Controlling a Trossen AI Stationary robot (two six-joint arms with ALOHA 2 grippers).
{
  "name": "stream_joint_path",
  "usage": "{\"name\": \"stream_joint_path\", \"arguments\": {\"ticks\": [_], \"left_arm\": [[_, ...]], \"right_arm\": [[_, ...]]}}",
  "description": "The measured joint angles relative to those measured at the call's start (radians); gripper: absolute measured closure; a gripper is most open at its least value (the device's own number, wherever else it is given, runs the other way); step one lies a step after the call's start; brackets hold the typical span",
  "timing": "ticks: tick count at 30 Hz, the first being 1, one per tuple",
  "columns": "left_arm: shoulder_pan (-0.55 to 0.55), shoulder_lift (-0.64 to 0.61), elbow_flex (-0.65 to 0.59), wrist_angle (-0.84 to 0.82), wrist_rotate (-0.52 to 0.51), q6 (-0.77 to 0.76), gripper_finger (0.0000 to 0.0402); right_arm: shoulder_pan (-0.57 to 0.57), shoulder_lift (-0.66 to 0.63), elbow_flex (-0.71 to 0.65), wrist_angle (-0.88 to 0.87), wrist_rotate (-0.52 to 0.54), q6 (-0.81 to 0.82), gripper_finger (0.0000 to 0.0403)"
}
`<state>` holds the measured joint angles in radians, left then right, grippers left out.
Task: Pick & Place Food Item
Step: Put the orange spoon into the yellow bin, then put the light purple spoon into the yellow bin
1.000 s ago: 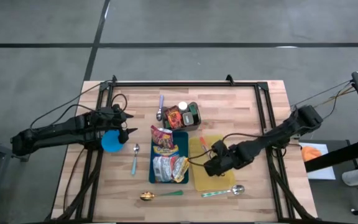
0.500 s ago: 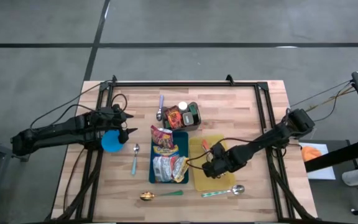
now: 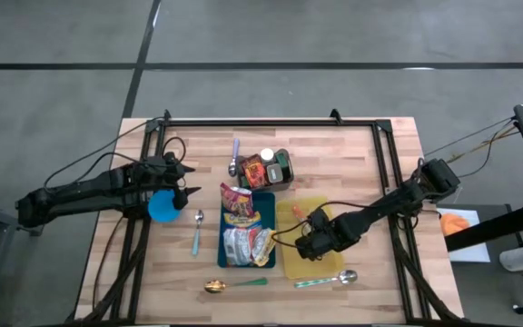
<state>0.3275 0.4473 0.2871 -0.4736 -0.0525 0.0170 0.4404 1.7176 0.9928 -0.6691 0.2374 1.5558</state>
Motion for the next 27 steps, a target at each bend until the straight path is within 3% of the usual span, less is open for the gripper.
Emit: {"name": "stream_joint_path", "arguments": {"ticks": [4,19,27], "left_arm": [[0.000,0.000,0.000,0.000,0.000,0.000,0.0066],[0.000,0.000,0.000,0.000,0.000,0.000,0.0066],[0.000,0.000,0.000,0.000,0.000,0.000,0.0066]], "right_arm": [[0.000,0.000,0.000,0.000,0.000,-0.013,0.0289],[-0.003,-0.052,0.006,-0.011,0.036,-0.072,0.0287],[-0.034,-0.186,0.011,-0.031,0.192,-0.256,0.0287]]}}
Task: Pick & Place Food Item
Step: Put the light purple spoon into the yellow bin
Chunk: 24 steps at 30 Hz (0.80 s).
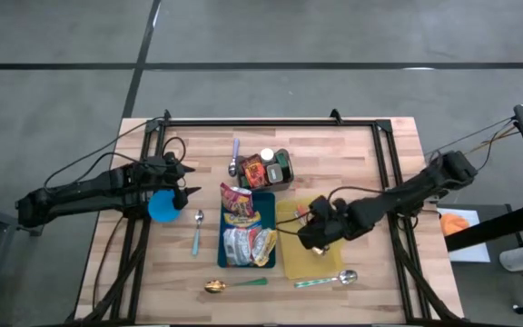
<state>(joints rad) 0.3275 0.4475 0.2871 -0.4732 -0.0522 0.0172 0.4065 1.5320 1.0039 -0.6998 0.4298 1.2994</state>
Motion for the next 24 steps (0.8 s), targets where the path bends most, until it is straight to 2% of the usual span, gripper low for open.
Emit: {"name": "stream_joint_path", "arguments": {"ticks": [7,13,18,24], "left_arm": [[0.000,0.000,0.000,0.000,0.000,0.000,0.0066],[0.000,0.000,0.000,0.000,0.000,0.000,0.0066],[0.000,0.000,0.000,0.000,0.000,0.000,0.0066],[0.000,0.000,0.000,0.000,0.000,0.000,0.0066]], "right_arm": [[-0.030,-0.112,0.016,0.030,0.150,-0.176,0.0287],[-0.031,-0.145,0.036,0.082,0.231,-0.366,0.0287],[-0.040,-0.144,0.037,0.240,0.301,-0.531,0.0287],[-0.063,-0.104,0.028,0.455,0.306,-0.752,0.0287]]}}
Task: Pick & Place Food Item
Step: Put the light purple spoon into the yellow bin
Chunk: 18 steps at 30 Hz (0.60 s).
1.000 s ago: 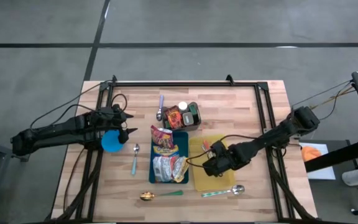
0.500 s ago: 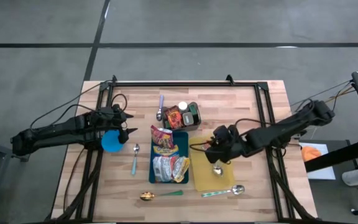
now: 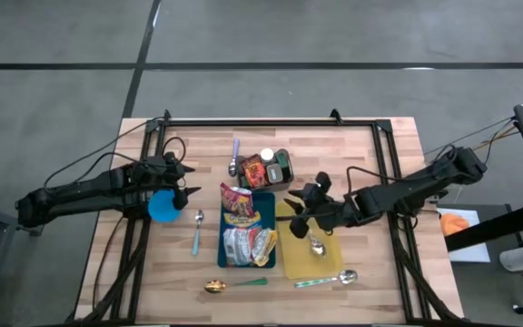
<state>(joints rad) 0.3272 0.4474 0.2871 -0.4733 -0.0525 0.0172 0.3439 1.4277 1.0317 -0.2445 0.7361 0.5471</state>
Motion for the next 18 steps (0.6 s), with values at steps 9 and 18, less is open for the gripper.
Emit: {"name": "stream_joint_path", "arguments": {"ticks": [9,18], "left_arm": [[0.000,0.000,0.000,-0.002,0.000,0.000,0.0066],[0.000,0.000,0.000,-0.003,0.000,0.000,0.0066]], "right_arm": [[-0.018,0.073,0.011,0.114,-0.003,-0.048,0.0287],[-0.063,0.108,0.013,0.125,0.007,-0.053,0.0287]]}}
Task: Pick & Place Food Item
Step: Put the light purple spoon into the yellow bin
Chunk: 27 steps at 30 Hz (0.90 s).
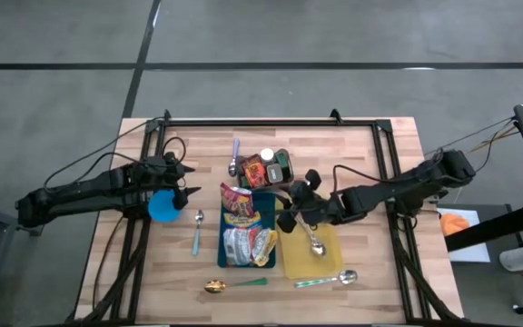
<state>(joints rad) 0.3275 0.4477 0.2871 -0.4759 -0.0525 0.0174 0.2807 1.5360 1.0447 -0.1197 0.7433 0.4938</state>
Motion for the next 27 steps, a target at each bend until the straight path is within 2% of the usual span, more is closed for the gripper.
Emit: {"name": "stream_joint_path", "arguments": {"ticks": [9,15,17,21,27], "left_arm": [[0.000,0.000,0.000,0.000,0.000,0.000,0.0066],[0.000,0.000,0.000,0.000,0.000,0.000,0.0066],[0.000,0.000,0.000,0.000,0.000,0.000,0.0066],[0.000,0.000,0.000,0.000,0.000,0.000,0.0066],[0.000,0.000,0.000,0.000,0.000,0.000,0.0066]], "right_arm": [[-0.049,0.017,-0.002,0.000,-0.003,-0.045,0.0287],[-0.105,-0.052,-0.002,-0.001,-0.014,-0.053,0.0287],[-0.133,-0.090,-0.002,-0.002,-0.063,-0.053,0.0287],[-0.192,-0.179,-0.002,-0.002,-0.234,-0.051,0.0287],[-0.289,-0.289,-0.002,-0.007,-0.326,-0.050,0.0287]]}}
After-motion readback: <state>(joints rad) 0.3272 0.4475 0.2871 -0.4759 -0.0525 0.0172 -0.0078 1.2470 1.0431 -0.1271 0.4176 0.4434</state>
